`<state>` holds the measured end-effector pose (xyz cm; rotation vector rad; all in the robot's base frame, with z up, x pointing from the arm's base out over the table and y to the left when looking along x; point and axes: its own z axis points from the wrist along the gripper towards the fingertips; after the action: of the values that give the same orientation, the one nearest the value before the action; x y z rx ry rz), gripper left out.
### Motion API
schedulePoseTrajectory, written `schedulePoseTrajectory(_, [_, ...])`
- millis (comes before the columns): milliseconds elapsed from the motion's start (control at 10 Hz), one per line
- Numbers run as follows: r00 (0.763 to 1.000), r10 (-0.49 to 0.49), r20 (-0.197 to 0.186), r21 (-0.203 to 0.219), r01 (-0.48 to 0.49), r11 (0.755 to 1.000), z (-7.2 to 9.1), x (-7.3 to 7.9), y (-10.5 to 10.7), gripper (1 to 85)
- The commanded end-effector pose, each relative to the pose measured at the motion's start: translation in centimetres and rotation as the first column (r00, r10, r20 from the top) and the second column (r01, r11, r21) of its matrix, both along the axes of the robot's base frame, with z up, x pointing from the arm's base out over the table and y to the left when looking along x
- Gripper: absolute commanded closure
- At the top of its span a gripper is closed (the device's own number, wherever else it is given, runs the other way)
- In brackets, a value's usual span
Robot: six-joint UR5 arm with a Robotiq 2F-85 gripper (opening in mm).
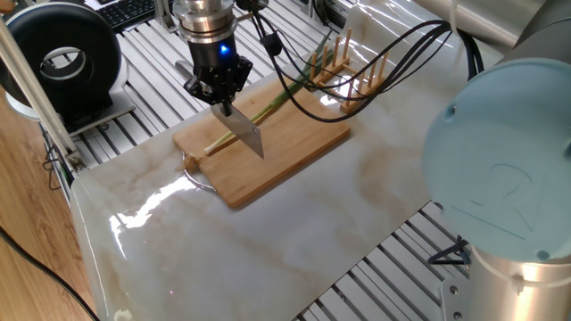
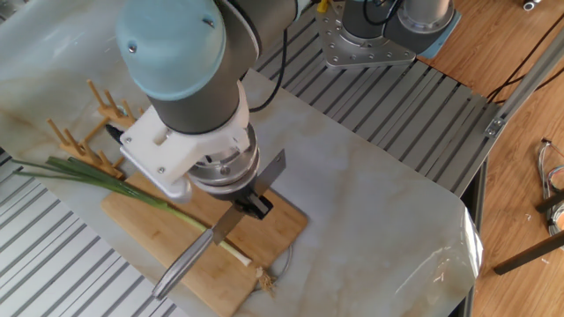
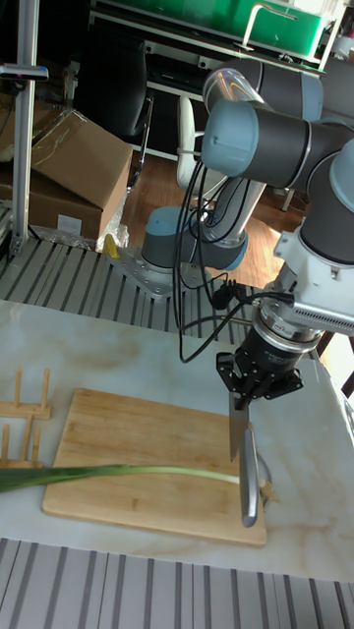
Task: Chop the green garlic
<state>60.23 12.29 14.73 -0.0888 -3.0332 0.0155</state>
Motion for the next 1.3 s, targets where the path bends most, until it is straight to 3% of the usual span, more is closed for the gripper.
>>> schedulePoseTrajectory(0, [1.000, 0.006, 0.012, 0.010, -0.006, 1.000, 0.3, 0.0, -0.3, 84.3])
schedulePoseTrajectory(1200, [0.998, 0.002, 0.069, 0.011, -0.002, 1.000, 0.6, 1.2, -0.8, 84.3])
